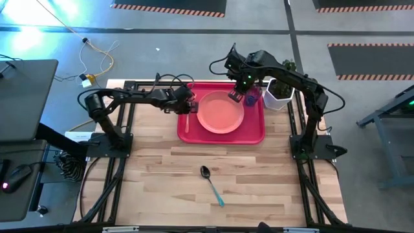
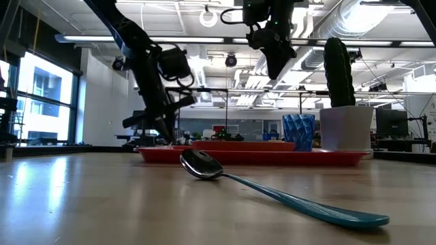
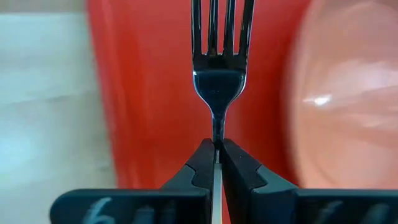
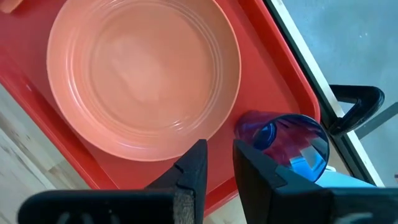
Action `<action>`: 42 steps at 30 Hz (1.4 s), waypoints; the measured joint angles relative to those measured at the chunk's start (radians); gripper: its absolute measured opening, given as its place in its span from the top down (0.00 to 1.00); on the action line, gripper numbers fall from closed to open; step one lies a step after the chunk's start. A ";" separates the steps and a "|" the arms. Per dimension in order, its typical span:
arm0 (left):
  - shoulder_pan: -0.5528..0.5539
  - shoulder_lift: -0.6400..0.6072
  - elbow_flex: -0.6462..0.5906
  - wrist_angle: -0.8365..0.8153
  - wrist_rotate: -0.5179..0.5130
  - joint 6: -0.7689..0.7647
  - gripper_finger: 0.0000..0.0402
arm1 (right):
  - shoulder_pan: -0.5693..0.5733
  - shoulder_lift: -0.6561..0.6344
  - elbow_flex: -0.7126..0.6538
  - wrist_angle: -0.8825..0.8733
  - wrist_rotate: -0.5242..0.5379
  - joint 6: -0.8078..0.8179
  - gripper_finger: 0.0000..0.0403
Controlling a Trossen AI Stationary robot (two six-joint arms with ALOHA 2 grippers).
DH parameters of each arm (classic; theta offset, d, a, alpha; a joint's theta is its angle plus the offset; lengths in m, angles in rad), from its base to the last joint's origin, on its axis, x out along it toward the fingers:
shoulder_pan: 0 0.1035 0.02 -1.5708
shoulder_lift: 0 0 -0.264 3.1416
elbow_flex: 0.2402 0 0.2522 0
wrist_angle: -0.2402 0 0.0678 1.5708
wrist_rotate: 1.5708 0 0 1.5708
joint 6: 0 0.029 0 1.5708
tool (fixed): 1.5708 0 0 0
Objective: Pick and place plate/cup/fork/spoon on tray
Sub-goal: Put the orange fork on the orange tray on the left side of the orange plate
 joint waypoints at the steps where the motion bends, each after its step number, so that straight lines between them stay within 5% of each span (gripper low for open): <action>1: 0.001 0.004 0.000 -0.014 0.002 -0.001 0.99 | 0.000 0.000 0.000 0.000 0.000 0.000 0.83; 42: 0.057 0.006 0.000 -0.038 -0.007 0.076 0.99 | 0.001 0.000 0.000 0.024 -0.016 0.053 0.83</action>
